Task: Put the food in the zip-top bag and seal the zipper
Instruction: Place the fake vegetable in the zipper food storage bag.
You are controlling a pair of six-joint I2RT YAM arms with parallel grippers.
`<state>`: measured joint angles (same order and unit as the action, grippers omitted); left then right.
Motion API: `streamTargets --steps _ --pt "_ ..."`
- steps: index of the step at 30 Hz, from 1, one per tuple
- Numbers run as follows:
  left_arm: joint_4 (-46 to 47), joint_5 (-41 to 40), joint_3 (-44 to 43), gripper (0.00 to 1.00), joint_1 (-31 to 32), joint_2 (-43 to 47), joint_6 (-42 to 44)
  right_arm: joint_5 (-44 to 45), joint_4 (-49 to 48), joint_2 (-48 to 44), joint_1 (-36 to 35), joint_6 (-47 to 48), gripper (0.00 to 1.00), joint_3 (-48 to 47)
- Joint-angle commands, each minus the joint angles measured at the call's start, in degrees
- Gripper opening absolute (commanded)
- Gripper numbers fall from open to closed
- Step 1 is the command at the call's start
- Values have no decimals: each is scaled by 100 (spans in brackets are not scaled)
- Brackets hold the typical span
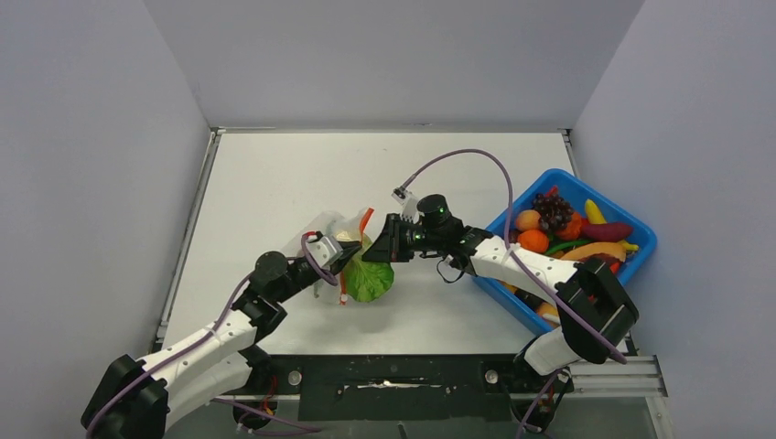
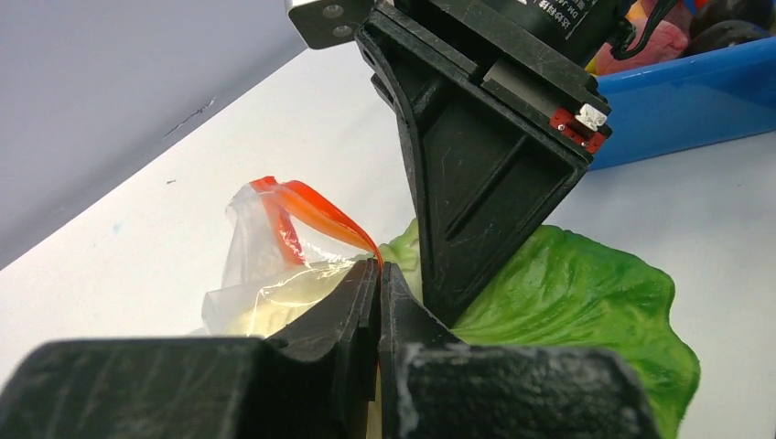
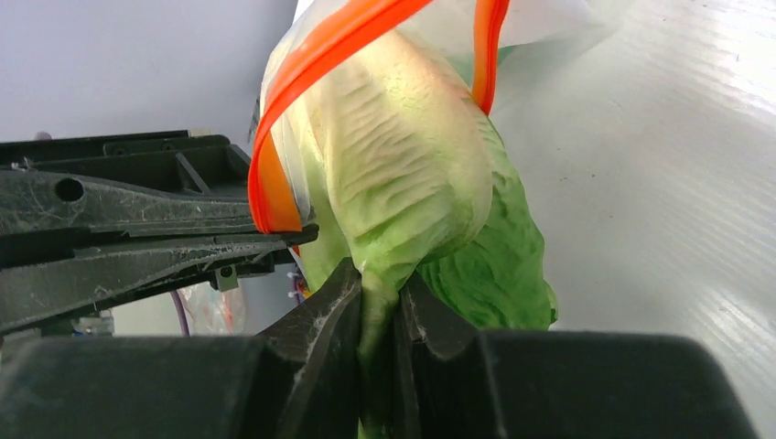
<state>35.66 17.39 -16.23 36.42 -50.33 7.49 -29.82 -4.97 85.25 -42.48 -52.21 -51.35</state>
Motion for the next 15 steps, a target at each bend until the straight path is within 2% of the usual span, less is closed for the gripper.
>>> streamTargets --steps 1,6,15 --pt "69 517 -290 0 -183 82 -147 -501 -243 -330 92 344 0 -151" --pt "-351 1474 -418 0 -356 326 -217 -747 -1435 -90 471 -541 0 102" --pt "-981 2496 -689 0 -669 286 -50 -630 -851 -158 616 -179 0 222"
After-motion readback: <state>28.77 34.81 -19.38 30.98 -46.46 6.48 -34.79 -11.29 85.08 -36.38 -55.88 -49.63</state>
